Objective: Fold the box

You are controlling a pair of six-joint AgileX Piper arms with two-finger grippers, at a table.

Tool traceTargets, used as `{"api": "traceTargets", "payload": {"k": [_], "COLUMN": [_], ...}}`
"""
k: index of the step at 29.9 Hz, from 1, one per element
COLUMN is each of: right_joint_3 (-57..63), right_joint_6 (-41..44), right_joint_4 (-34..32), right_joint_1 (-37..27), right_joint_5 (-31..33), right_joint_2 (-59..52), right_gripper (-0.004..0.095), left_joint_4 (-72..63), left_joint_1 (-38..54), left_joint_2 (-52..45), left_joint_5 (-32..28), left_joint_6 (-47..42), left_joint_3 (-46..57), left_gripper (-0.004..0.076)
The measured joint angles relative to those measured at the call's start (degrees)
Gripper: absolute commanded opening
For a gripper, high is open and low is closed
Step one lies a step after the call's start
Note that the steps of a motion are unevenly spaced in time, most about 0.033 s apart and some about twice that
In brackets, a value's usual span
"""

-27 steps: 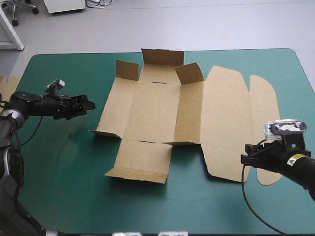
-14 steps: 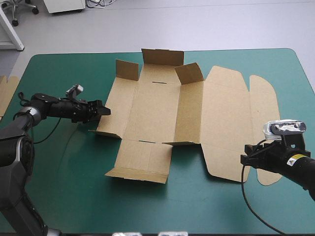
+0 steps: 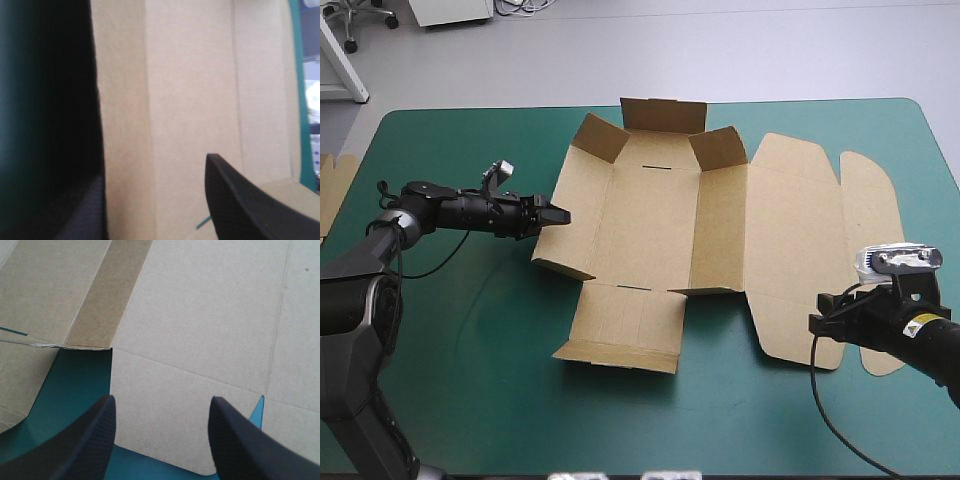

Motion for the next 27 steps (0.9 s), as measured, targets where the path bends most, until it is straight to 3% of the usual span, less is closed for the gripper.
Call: {"api": "traceTargets", "payload": {"k": [5, 12, 27], "right_joint_3": [0.0, 0.0, 0.0], "right_joint_6": [0.1, 0.1, 0.1], "right_joint_4": [0.0, 0.0, -0.2], "right_joint_1": [0.0, 0.0, 0.0], "right_joint_5": [-0.1, -0.1, 0.0], "right_joint_2": [0.0, 0.0, 0.0], "right_gripper": [0.0527, 0.0527, 0.0523], "left_joint_4": [-3.9, -0.2, 4.9], "left_joint_1": [-0.1, -1.0, -5.9], "left_joint_2": [0.0, 0.0, 0.0], "left_joint_5": [3.8, 2.5, -8.0], "left_joint_6": [1.7, 1.1, -0.9], "left_joint_3": [-0.3, -0.3, -0.3], "left_gripper": [0.0395, 0.0391, 0.0364]}}
